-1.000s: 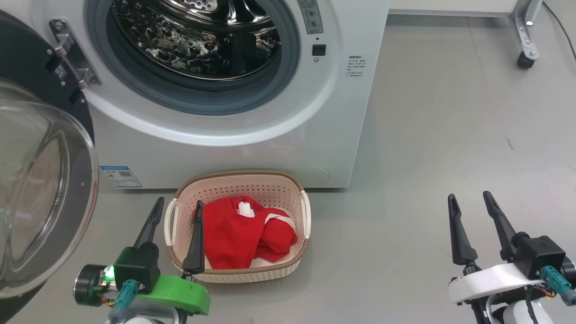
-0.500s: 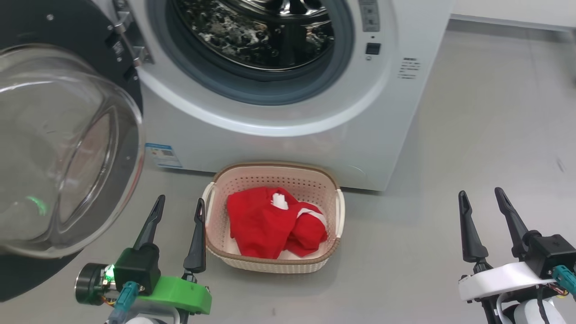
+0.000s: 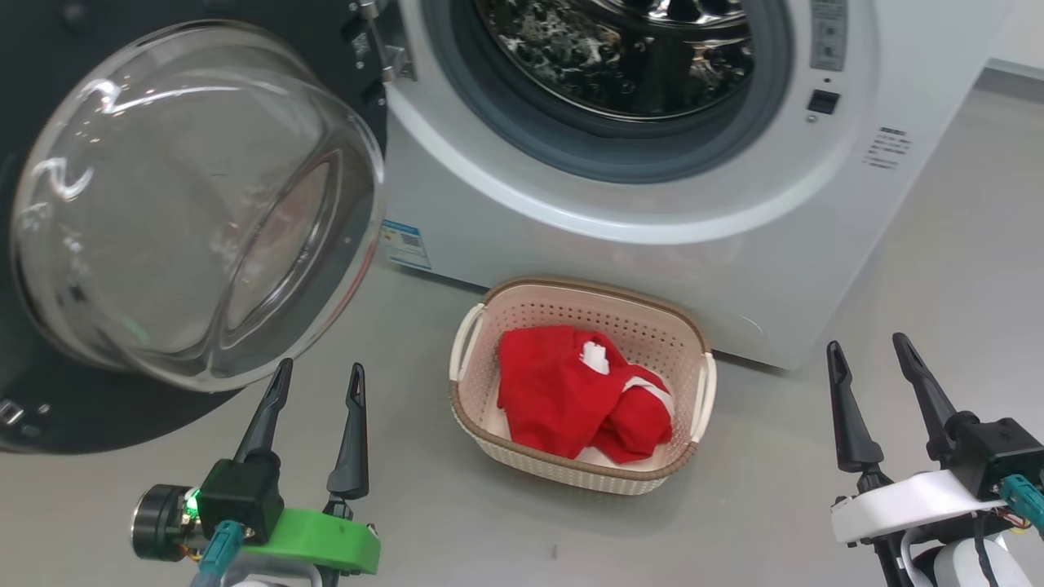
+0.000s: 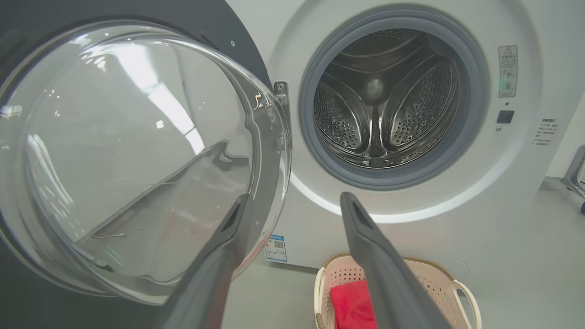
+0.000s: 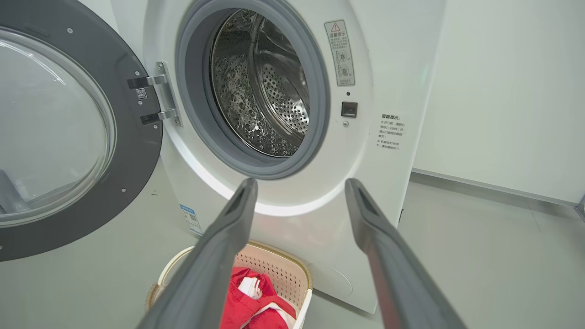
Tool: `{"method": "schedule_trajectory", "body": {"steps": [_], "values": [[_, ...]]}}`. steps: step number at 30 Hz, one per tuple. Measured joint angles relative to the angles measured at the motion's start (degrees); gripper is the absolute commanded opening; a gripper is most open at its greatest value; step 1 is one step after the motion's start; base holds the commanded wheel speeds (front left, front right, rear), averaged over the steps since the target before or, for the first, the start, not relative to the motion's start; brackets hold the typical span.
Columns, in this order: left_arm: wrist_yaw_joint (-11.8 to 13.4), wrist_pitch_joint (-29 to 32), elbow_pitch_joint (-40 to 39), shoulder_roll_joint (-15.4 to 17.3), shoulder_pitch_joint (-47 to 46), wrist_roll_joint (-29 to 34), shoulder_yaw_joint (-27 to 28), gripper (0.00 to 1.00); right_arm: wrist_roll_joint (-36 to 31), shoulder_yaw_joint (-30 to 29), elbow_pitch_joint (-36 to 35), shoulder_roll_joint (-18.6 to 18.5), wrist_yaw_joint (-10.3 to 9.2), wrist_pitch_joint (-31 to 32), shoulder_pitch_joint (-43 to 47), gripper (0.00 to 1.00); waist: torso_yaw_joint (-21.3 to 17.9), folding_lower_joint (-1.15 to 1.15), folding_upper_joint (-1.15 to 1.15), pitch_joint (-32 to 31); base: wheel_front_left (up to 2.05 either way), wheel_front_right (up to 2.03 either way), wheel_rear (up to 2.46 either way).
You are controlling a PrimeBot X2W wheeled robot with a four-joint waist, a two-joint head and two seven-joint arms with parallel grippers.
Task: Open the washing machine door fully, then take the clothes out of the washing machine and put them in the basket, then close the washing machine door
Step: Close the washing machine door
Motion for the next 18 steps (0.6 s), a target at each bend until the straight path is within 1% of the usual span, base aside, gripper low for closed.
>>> {"method": "schedule_trajectory", "body": {"steps": [10, 18], "values": [[0.0, -0.9, 0.0, -0.1, 0.8, -0.6, 0.5, 1.00, -0.3, 1.4, -0.4, 0.1, 0.23, 1.0, 0.0, 1.00, 5.4, 0.00, 0.00, 0.0, 0.00, 0.00, 0.00], [0.0, -1.1, 0.0, -0.1, 1.5, -0.7, 1.6, 1.00, -0.4, 2.3, -0.5, 0.3, 0.67, 1.7, 0.0, 1.00, 6.6, 0.00, 0.00, -0.1, 0.00, 0.00, 0.00]]}}
